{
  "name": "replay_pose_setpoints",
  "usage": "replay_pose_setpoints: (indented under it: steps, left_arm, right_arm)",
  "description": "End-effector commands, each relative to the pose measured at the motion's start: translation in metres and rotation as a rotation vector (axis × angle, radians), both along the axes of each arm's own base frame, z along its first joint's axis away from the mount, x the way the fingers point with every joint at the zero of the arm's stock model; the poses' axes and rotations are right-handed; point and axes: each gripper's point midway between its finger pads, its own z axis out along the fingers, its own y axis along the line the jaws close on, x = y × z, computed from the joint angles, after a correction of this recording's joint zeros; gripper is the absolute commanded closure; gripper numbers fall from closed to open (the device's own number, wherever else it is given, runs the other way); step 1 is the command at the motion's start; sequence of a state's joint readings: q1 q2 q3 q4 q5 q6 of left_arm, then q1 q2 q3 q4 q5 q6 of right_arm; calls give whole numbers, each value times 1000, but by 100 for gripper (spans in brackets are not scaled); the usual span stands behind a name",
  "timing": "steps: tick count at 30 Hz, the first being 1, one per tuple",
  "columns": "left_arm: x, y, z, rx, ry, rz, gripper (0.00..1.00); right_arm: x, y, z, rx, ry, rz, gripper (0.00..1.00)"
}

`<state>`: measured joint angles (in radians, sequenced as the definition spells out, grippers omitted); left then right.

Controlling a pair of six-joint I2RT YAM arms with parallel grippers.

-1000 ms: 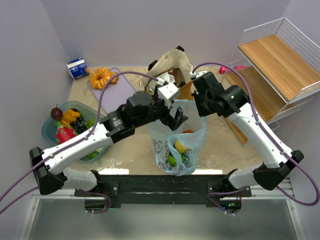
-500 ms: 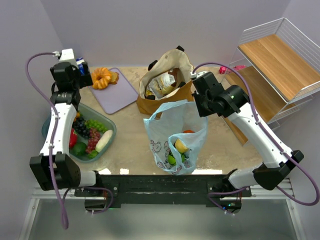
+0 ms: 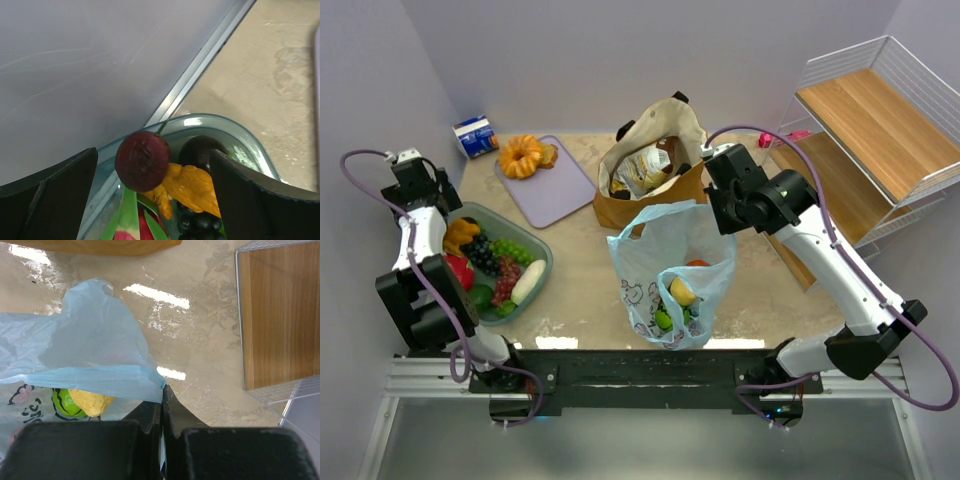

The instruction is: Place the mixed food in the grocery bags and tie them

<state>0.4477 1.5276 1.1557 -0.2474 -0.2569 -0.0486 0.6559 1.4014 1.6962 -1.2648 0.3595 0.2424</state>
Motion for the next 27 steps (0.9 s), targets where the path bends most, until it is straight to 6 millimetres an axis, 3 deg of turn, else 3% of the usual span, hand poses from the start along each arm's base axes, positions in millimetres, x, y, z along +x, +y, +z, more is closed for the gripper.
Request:
replay_pose_setpoints:
  steps: [1,6,13,19,22,25,27]
  left_arm:
    - [8,13,-17,-22,-10,-9,4]
    - [1,20,-41,-80,29,9,9]
    - [-7,21,-59,-107,74,23,11]
    - [-10,21,-72,-175,78,10,24]
    - [-6,14,-67,-198,52,-23,35]
    - [8,-11,-37,-211,-35,-119,48]
    - [13,-23,-16,-166,-74,-158,48]
  right_arm:
    - [2,-4,15,3,-42,-13,100]
    - [2,-2,14,10,-40,-11,100]
    - [1,-1,10,15,-35,-8,100]
    - [0,-3,11,15,-38,-11,100]
    - [0,-2,11,16,-37,-12,100]
    - [1,-2,10,16,-36,-12,100]
    - [1,-2,11,16,-37,-11,100]
